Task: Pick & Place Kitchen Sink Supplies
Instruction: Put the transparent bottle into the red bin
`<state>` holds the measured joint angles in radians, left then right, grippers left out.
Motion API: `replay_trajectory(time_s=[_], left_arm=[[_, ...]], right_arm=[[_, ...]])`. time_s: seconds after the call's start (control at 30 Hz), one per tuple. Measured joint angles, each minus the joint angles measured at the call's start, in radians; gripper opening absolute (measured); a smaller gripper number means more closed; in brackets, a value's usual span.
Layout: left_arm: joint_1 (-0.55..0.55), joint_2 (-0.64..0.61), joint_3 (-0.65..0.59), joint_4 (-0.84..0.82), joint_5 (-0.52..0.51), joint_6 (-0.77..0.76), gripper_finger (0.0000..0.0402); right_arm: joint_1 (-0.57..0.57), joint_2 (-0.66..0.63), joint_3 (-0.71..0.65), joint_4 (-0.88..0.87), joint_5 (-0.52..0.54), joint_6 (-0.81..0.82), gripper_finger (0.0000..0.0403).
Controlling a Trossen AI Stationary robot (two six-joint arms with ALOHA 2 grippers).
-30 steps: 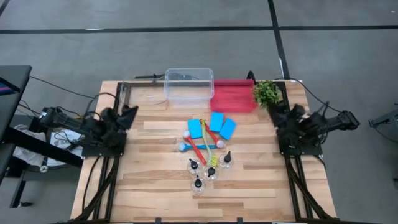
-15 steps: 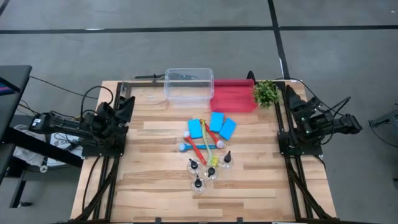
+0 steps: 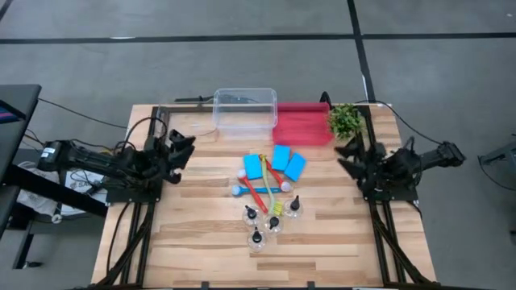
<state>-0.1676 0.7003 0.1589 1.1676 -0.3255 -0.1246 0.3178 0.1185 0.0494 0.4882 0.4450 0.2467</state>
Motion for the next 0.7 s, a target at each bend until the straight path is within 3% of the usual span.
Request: replay_trajectory(time_s=[0.1,0.3,0.5,0.7], left_arm=[[-0.067,0.001,0.000,-0.074,0.030,-0.019,0.0193],[-0.192,-0.009,-0.001,-0.150,-0.016,-0.015,0.0203],[-0.260,-0.055,-0.001,-0.333,-0.072,-0.062,0.0203],[-0.303,-0.095,0.141,-0.784,-0.081,-0.121,0.0203]], right_arm=[[0.048,0.000,0.000,-0.117,0.000,0.079,0.0240],[0.131,0.030,0.005,-0.178,0.014,0.208,0.0240],[0.207,0.130,0.127,-0.337,0.080,0.242,0.0240],[0.249,0.288,0.346,-0.626,0.080,0.245,0.0240]])
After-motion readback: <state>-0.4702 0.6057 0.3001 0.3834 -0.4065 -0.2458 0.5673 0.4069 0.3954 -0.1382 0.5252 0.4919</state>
